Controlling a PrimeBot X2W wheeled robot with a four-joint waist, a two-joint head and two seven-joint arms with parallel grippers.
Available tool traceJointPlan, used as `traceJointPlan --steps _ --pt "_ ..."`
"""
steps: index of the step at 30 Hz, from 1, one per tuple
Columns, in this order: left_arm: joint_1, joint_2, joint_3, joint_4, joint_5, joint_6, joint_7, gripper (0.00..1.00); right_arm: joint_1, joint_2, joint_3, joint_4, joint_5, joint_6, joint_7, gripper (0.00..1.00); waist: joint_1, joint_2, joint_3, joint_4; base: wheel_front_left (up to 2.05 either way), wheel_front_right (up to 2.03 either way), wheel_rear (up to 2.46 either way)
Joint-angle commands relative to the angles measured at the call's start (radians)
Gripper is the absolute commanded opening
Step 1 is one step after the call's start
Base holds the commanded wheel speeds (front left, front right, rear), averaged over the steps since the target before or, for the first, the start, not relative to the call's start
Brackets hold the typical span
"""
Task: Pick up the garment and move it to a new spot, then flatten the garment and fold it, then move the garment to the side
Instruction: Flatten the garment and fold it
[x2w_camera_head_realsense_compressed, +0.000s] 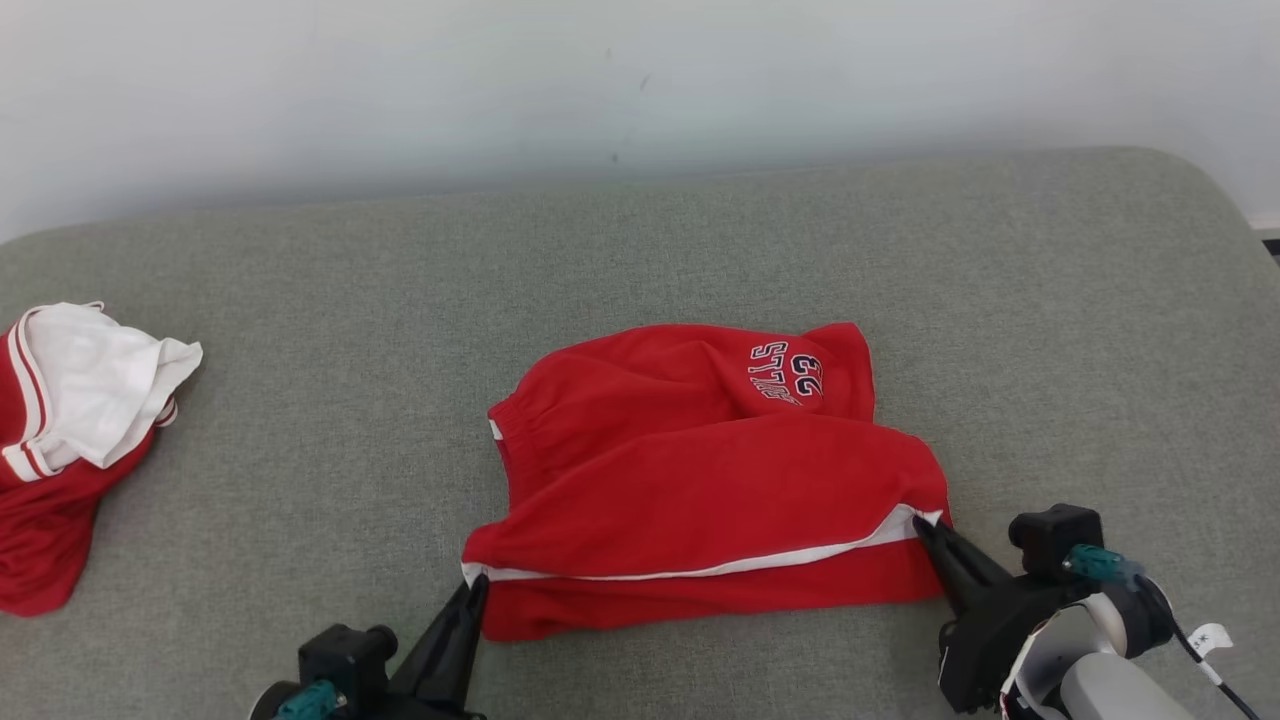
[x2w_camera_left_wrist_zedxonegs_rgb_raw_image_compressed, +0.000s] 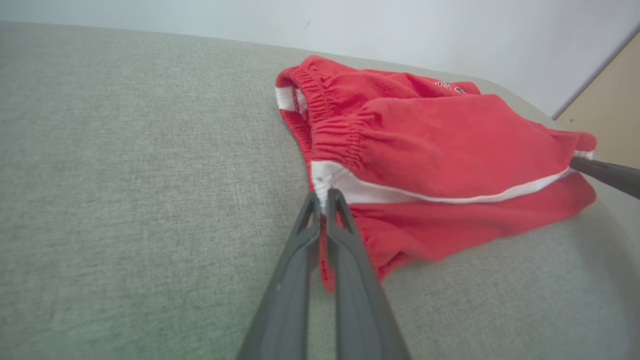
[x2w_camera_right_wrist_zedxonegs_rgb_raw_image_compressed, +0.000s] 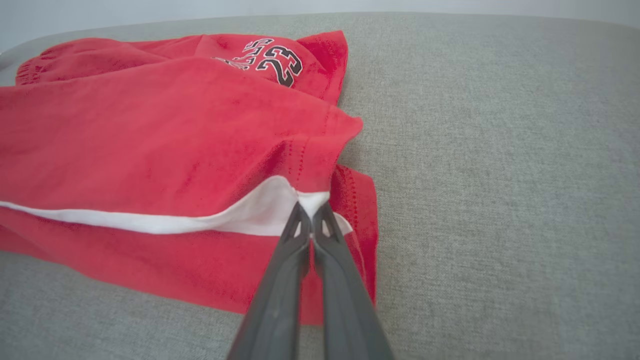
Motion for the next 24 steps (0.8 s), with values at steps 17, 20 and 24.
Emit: traceJointPlan --steps 17,20,24 --pt "-0.066 0.065 0.102 -0.286 -0.153 -0.023 0.056 0.00 -0.010 -0.076 -0.094 -0.417 0.186 -0.002 0.014 0.00 -0.0001 -0.0001 -0.068 -0.035 0.00 0.00 0.00" --pt "-0.094 0.084 0.108 -0.321 -0.181 -0.025 0.082 0.00 -0.038 -0.083 -0.107 -0.461 0.191 -0.002 0.029 0.00 -0.0001 -0.0001 -0.071 -0.040 0.00 0.00 0.00" --pt "-0.154 0.109 0.114 -0.384 -0.247 -0.028 0.126 0.00 -0.111 -0.099 -0.116 -0.538 0.174 -0.002 0.052 0.00 -0.0001 -0.0001 -0.082 -0.044 0.00 0.00 0.00"
